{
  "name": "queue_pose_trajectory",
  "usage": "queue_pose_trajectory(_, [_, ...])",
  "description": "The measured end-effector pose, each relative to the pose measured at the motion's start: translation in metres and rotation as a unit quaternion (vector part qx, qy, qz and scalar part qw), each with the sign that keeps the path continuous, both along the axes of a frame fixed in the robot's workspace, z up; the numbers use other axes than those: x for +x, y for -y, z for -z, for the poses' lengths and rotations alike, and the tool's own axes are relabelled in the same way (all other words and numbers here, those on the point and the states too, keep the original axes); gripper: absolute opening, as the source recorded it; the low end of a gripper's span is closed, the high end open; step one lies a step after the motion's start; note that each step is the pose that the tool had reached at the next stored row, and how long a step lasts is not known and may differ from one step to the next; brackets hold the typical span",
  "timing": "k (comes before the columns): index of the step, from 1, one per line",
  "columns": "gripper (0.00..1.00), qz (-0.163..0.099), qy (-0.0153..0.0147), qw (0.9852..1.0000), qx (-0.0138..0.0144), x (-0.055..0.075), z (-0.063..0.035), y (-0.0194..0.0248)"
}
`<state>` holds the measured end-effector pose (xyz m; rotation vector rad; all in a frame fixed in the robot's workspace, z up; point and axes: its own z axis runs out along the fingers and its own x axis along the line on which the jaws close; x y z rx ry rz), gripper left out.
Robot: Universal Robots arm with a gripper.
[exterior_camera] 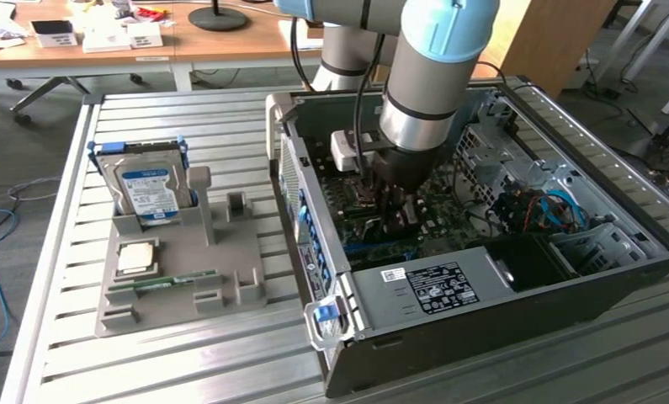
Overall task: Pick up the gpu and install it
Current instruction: 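Insert the gpu into the slot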
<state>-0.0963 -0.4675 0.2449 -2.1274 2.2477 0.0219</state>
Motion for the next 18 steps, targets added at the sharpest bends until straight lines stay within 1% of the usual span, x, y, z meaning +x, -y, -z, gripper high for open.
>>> queue_pose_trajectory(1, [0.39, 0.0, -0.0001, 1.0, -0.0002, 0.0001, -0.0002, 0.0])
queue_pose_trajectory(2, [0.39, 0.0, -0.0001, 1.0, -0.0002, 0.0002, -0.0002, 0.0])
queue_pose_trajectory(3, [0.45, 0.0, -0.0001, 1.0, -0.0002, 0.0002, -0.0002, 0.0])
queue_pose_trajectory(4, [0.45, 0.0, -0.0001, 1.0, -0.0002, 0.0002, -0.0002, 0.0])
queue_pose_trajectory(5, [0.52, 0.0, -0.0001, 1.0, -0.0002, 0.0002, -0.0002, 0.0])
queue_pose_trajectory(10, [0.52, 0.0, -0.0001, 1.0, -0.0003, 0.0002, -0.0007, 0.0001])
queue_pose_trajectory(15, [0.52, 0.0, -0.0001, 1.0, -0.0003, 0.0002, -0.0078, 0.0])
queue_pose_trajectory(18, [0.52, 0.0, 0.0, 1.0, 0.0, 0.0002, -0.0081, 0.0])
